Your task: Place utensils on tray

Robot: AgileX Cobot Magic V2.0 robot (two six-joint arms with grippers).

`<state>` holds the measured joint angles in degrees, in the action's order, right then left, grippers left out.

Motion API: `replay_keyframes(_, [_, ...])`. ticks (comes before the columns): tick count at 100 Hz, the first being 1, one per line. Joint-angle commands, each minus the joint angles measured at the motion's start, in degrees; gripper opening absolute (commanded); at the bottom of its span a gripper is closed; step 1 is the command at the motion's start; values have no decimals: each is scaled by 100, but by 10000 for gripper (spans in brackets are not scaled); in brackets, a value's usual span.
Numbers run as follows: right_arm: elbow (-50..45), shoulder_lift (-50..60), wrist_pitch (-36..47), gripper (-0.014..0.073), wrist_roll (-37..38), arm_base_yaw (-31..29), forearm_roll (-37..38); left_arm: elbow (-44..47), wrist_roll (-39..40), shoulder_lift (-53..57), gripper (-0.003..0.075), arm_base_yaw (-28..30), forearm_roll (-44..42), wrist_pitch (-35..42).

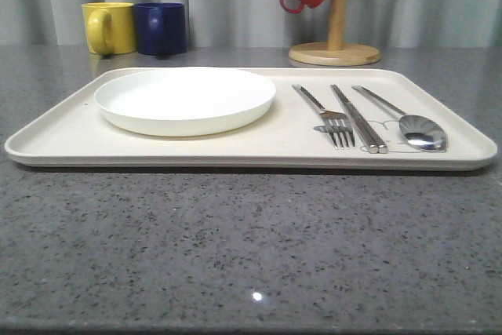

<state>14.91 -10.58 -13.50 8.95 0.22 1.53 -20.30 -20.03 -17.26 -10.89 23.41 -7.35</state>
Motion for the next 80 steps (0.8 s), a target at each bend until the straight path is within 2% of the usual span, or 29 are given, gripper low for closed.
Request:
replay_keyframes(1, [-192, 424, 538, -69, -152, -109, -115, -166, 49, -39, -18, -48, 35, 443])
replay_keyframes(17, [-834, 1282, 689, -69, -152, -109, -117, -166, 49, -39, -18, -48, 35, 443])
replay_keyframes(39, [-1546, 1216, 1668, -69, -152, -121, -92, -166, 49, -39, -18, -48, 35, 443])
replay_keyframes(80, [-1545, 1216, 1743, -69, -152, -121, -92, -166, 49, -39, -18, -48, 35, 443])
